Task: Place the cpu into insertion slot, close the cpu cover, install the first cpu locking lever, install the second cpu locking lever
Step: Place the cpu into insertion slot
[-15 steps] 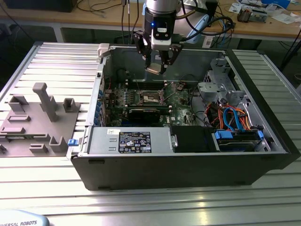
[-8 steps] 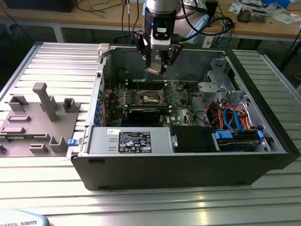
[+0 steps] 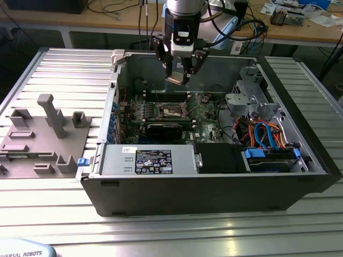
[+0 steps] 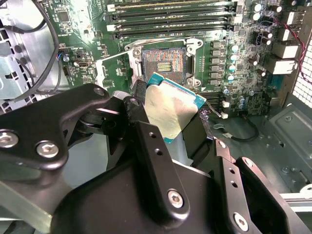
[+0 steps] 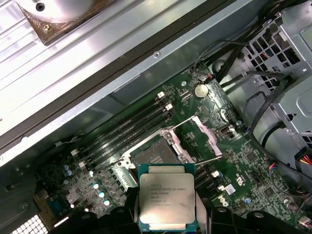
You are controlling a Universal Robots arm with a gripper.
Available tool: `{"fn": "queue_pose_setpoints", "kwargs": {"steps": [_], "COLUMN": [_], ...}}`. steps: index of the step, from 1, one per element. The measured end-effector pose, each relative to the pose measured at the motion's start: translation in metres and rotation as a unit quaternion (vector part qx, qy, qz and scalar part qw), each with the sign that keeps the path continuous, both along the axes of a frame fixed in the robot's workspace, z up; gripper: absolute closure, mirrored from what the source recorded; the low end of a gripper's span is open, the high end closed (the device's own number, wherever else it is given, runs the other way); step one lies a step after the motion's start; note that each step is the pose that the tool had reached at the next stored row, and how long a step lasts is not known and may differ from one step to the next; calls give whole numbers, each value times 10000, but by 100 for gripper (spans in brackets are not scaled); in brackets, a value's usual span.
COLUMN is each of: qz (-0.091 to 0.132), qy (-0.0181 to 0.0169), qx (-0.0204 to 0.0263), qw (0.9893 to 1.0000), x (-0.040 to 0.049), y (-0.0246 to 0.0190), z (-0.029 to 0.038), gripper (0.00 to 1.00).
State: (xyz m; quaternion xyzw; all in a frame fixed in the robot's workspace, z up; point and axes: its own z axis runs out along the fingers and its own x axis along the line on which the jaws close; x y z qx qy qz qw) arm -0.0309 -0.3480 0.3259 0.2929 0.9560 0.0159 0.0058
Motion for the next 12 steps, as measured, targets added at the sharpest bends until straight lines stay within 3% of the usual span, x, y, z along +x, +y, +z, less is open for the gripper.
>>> {"fn": "queue_pose_setpoints", "kwargs": {"steps": [12], "qz": [-99], "qy": [0], "qx": [0], "qw": [10000], "x": [0], "y": [0], "z": [0], "gripper": [46]}}
